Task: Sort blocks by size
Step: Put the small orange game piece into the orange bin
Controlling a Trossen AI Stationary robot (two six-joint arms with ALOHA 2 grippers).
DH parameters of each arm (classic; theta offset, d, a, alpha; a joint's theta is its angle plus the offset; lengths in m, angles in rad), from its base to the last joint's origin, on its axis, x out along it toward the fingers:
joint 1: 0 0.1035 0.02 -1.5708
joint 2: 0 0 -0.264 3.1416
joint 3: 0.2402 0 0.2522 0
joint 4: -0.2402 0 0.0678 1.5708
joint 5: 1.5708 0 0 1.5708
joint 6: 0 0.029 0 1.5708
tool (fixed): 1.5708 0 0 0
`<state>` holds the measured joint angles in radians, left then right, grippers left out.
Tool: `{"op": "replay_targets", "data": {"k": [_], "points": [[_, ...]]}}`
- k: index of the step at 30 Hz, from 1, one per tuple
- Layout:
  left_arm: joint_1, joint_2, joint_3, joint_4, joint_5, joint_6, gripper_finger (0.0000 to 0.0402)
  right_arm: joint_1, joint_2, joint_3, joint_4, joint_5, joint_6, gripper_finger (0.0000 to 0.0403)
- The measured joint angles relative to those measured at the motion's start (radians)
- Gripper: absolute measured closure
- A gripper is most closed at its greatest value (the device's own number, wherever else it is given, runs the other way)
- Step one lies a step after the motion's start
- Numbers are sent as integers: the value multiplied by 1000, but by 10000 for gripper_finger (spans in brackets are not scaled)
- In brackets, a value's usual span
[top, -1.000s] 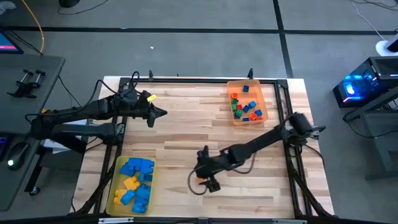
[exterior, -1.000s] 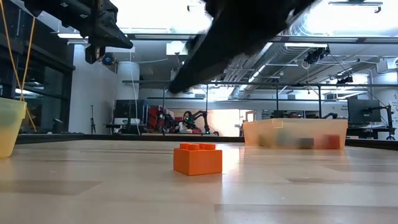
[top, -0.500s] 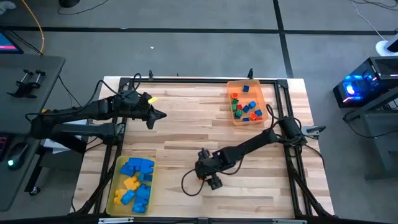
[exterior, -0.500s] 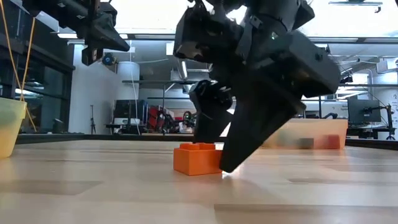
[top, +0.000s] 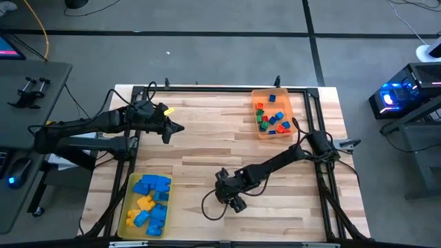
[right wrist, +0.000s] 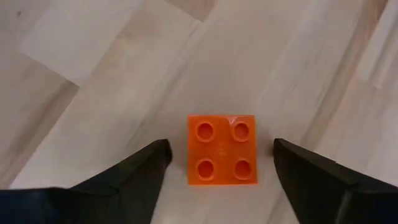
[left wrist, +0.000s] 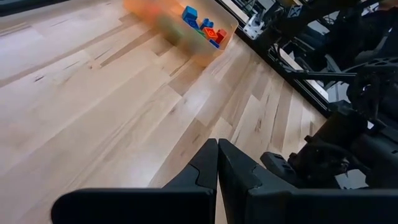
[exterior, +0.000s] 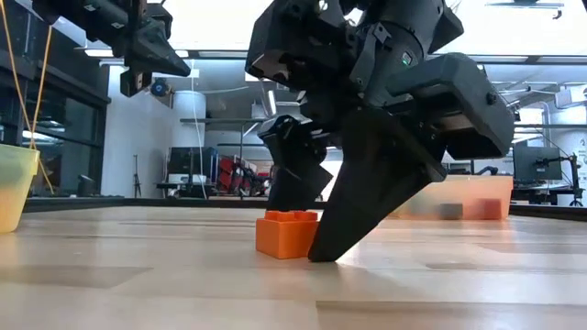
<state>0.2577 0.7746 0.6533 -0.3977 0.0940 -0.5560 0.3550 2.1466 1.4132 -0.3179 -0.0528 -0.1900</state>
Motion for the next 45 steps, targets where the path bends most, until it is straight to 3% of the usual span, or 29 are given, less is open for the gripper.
{"op": "replay_targets", "data": {"k": [4, 8, 16, 21, 30, 36, 38, 45], "points": [[0, 0, 0, -1, 0, 0, 402, 2, 5, 2, 4, 3, 1, 173], [0, 0, 0, 20, 0, -18, 402, -12, 4, 39, -50, 18, -2, 263], [2, 0, 0, 180, -20, 58, 402, -189, -35, 116, -392, 117, 20, 268], [7, 0, 0, 215, -58, 122, 401, -375, -236, 13, -552, 216, 52, 268], [11, 0, 0, 269, -87, 125, 402, -643, -805, -264, -535, 515, 274, 268], [9, -1, 0, 379, -72, 190, 402, -774, -967, -449, -509, 496, 480, 268], [9, -4, 0, 402, -50, 192, 402, -805, -972, -484, -482, 462, 502, 248], [1, -40, 0, 402, 46, 191, 401, -871, -941, -524, -376, 406, 498, 60]]}}
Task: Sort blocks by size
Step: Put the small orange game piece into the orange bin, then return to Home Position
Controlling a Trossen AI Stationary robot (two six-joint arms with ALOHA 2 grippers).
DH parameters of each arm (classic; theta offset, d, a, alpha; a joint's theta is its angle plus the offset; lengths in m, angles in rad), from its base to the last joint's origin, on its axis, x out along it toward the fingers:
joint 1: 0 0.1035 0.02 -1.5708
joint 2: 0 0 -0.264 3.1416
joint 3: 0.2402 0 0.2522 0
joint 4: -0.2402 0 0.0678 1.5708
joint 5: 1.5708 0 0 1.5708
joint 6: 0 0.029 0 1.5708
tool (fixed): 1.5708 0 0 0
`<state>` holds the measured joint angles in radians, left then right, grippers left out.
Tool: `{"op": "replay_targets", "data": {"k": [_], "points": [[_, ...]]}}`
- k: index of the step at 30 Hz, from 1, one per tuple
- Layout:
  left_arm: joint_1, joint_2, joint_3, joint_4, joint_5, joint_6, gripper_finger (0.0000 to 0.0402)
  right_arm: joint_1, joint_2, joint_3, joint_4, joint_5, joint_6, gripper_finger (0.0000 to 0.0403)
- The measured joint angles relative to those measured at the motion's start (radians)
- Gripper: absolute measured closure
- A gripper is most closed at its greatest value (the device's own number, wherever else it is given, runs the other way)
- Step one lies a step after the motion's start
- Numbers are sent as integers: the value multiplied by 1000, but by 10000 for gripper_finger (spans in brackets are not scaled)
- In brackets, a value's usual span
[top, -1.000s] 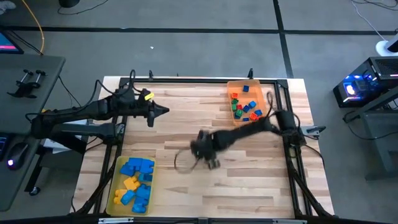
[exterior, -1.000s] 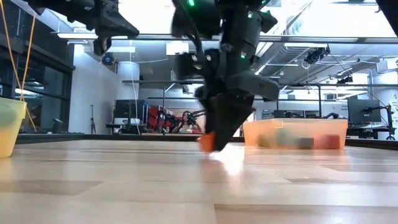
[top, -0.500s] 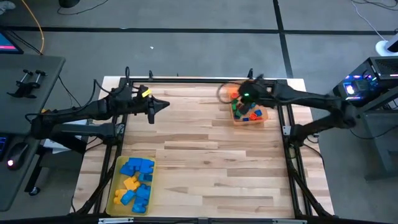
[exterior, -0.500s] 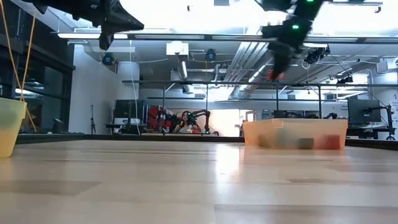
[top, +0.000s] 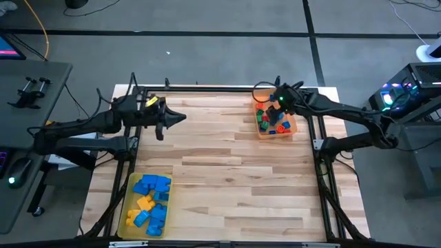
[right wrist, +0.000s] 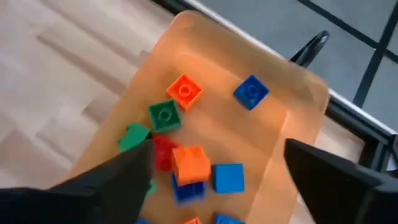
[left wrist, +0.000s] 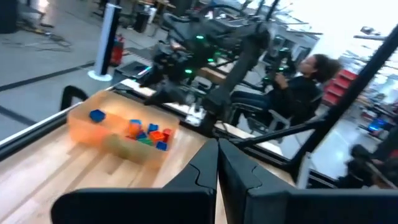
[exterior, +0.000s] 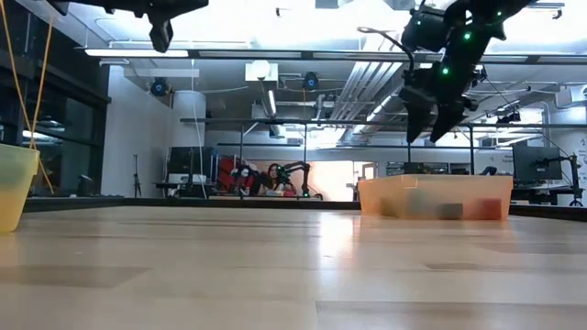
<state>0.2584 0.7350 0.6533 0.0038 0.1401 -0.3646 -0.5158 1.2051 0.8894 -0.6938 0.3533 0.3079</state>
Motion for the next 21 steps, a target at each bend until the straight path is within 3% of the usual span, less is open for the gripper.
{"op": "replay_targets", "data": {"k": [3, 7, 16, 21], "points": [[-21, -29, 0, -3, 6, 4, 401, -20, 0, 0, 34, 2, -1, 18], [-66, -80, -59, 45, -15, -4, 402, -35, -1, 16, 38, -8, 0, 9], [-222, -127, -442, 674, -180, -148, 402, -34, -1, 23, 40, -139, 63, 12], [-239, -186, -537, 726, -241, -137, 402, -34, -1, 24, 52, -270, 149, 12]]}}
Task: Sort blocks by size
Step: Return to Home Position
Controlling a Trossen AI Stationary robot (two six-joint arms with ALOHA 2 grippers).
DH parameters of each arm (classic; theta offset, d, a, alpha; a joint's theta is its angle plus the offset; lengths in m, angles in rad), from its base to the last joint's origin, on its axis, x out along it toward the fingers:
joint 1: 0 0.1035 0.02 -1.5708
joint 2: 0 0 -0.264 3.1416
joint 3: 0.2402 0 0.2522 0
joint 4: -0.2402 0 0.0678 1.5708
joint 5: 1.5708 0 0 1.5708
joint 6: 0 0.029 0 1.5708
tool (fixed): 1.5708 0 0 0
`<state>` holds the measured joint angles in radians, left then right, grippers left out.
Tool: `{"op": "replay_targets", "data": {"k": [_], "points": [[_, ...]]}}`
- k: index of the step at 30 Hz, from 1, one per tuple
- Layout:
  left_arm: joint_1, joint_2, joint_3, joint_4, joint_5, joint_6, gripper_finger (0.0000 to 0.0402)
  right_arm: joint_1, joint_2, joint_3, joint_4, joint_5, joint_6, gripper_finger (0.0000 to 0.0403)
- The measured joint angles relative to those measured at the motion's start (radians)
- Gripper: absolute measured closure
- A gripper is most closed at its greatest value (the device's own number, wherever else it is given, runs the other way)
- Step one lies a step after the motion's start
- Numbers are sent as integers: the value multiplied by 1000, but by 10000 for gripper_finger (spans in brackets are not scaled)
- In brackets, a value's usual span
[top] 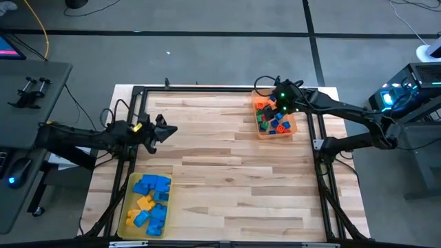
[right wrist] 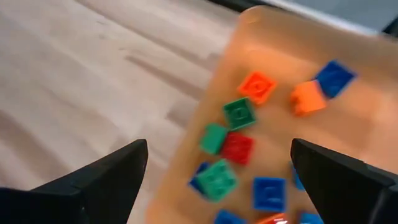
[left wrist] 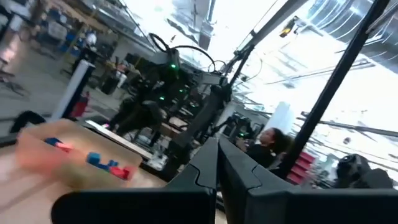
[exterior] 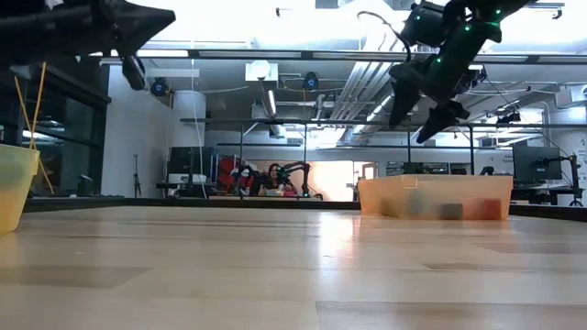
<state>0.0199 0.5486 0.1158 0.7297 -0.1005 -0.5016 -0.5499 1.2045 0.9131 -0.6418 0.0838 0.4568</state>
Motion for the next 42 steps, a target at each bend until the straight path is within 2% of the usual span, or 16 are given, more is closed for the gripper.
{"op": "replay_targets", "data": {"k": [5, 7, 11, 15, 18, 21, 23, 26, 29, 32, 33, 36, 39, 42], "points": [[28, -101, -63, -43, -18, 42, 402, 6, -2, 0, 9, -143, 58, 12], [50, -147, -101, -65, -19, 33, 402, 18, -12, 0, -12, -161, 63, 12], [92, -234, -104, -232, -12, 0, 402, 64, -60, 0, -67, -133, 69, 12], [105, -292, -103, -265, -9, -35, 402, 128, -141, 0, -152, -92, 86, 16], [104, -307, -103, -260, -9, -57, 402, 187, -214, -27, -206, -59, 119, 36], [104, -302, -103, -300, -19, -50, 402, 251, -307, -105, -188, -38, 181, 74], [104, -297, -103, -359, -38, -30, 402, 298, -377, -187, -120, -36, 234, 110], [104, -292, -103, -428, -51, -56, 402, 364, -465, -325, 70, -36, 298, 184], [104, -292, -103, -454, -36, -158, 402, 408, -507, -451, 368, -36, 294, 279], [104, -292, -103, -454, -31, -241, 402, 433, -498, -543, 694, -53, 277, 376], [104, -292, -103, -454, -31, -250, 402, 445, -491, -561, 798, -62, 268, 387], [104, -292, -103, -455, -31, -254, 402, 508, -485, -583, 997, -81, 235, 379], [104, -292, -103, -456, -31, -254, 402, 590, -502, -584, 1054, -80, 148, 383], [104, -292, -103, -456, -31, -254, 402, 662, -530, -584, 1010, -54, 86, 398]]}}
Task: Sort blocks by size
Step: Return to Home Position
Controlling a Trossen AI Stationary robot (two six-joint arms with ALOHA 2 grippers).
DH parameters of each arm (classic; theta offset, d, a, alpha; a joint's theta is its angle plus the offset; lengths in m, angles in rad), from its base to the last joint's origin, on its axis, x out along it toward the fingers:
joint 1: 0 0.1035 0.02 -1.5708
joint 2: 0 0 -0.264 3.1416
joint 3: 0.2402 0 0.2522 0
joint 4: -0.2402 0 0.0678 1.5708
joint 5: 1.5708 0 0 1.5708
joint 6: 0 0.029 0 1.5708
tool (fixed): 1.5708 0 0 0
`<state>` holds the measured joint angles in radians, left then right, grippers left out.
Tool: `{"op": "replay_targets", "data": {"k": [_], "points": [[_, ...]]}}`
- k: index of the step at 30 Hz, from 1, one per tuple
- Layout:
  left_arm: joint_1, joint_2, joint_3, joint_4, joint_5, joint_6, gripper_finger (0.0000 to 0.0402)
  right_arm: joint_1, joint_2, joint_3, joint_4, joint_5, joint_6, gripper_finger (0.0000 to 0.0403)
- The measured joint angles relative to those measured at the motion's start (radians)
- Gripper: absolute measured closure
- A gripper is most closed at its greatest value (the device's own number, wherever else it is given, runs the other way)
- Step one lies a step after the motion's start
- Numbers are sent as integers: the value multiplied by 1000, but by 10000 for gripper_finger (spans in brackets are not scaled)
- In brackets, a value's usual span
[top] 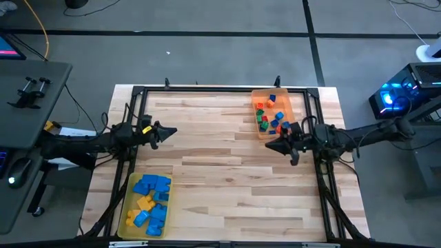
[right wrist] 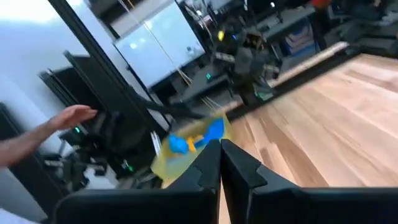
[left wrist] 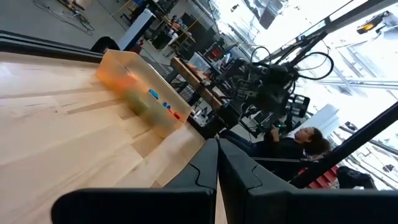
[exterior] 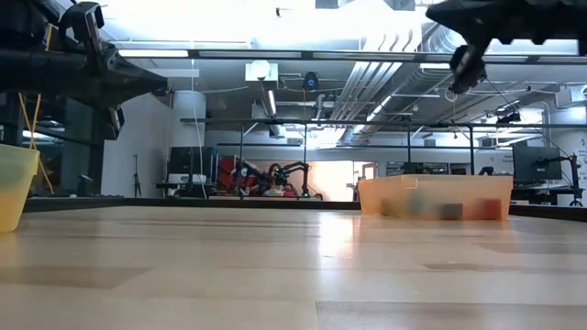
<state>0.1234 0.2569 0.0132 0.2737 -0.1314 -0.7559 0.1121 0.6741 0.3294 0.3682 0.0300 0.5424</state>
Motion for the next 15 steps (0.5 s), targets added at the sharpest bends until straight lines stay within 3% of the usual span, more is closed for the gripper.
{"op": "replay_targets", "data": {"k": [8, 11, 15], "points": [[0, -26, 0, -23, 1, -1, 402, 104, -156, -1, -287, 160, -48, 401], [0, -89, 0, -64, 1, -1, 402, 102, -247, -1, -370, 224, -84, 401], [1, -195, 0, -127, 1, -1, 402, 73, -352, -1, -436, 236, -118, 402]]}}
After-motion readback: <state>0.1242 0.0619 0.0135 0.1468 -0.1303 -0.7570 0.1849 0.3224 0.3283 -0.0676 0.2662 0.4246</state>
